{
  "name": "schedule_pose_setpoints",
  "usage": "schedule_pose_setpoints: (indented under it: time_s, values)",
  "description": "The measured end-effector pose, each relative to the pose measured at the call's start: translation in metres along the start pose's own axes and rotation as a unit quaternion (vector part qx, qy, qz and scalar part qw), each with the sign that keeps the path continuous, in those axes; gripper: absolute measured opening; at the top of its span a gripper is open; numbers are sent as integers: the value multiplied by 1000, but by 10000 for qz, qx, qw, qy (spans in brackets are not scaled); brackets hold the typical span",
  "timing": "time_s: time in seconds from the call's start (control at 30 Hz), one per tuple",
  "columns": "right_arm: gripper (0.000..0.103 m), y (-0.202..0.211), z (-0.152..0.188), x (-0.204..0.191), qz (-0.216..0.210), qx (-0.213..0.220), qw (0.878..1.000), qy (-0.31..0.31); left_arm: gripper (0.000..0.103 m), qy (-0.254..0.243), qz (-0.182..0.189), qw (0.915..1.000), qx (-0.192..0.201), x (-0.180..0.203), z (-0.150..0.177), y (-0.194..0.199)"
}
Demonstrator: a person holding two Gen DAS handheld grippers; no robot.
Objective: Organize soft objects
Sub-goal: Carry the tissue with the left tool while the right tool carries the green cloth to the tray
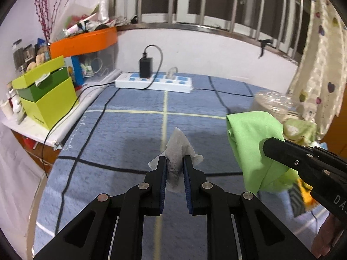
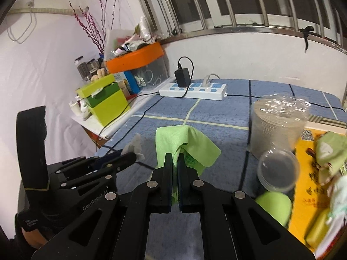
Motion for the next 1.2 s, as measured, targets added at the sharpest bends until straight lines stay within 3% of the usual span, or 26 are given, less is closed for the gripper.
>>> schedule_pose_setpoints:
  time_s: [0.53, 1.2]
  values:
    - [4, 59, 20, 55, 289, 266, 9984, -412, 14, -297, 765, 9965, 181, 74, 9, 31]
    - [4, 92, 42, 147, 1016, 280, 9894, -995, 14, -999, 1652, 9810, -199, 190, 20, 0]
Point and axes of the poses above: each gripper's, at about its wrist camera, not at the fingertips, and y roughly against the way its jaws point, x to its right, z to its underside, the point moved 10 cm from there along -y, roughly the way its jaws point, and after that the axes turned 15 degrees about z, right-handed, at the moved point
